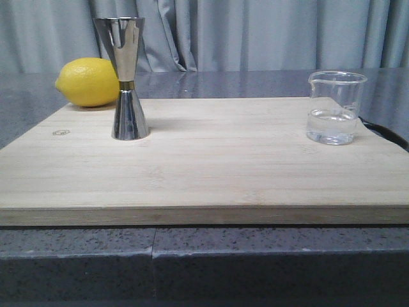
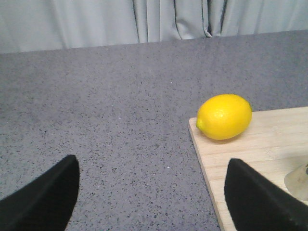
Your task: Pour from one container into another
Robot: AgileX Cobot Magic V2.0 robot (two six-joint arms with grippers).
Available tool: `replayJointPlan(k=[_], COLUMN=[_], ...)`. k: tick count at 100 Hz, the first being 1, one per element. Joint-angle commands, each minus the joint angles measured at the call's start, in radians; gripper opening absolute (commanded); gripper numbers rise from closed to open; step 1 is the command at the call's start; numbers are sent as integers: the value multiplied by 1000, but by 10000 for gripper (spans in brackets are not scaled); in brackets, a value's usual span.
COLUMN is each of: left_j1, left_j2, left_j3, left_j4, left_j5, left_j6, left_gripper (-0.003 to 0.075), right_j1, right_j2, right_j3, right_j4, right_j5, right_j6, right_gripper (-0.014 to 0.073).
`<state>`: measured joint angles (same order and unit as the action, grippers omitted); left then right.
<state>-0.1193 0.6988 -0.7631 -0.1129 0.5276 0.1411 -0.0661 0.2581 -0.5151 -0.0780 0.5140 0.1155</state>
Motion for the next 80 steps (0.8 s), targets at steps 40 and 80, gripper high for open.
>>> replayJointPlan(k=[40, 80], left_j1=[10, 212], left_j2=[351, 481], left_j3=[-133, -133], left_j4=[-541, -1099], left_j5=[66, 362], left_j6=[614, 1318], left_gripper=[562, 562], right_j1=[-5, -5], right_j2=[20, 20], right_j3=[-35, -35], right_j4=[-3, -3], right_j5=[-34, -36], right_j6=[-6, -6], right_gripper=[596, 597])
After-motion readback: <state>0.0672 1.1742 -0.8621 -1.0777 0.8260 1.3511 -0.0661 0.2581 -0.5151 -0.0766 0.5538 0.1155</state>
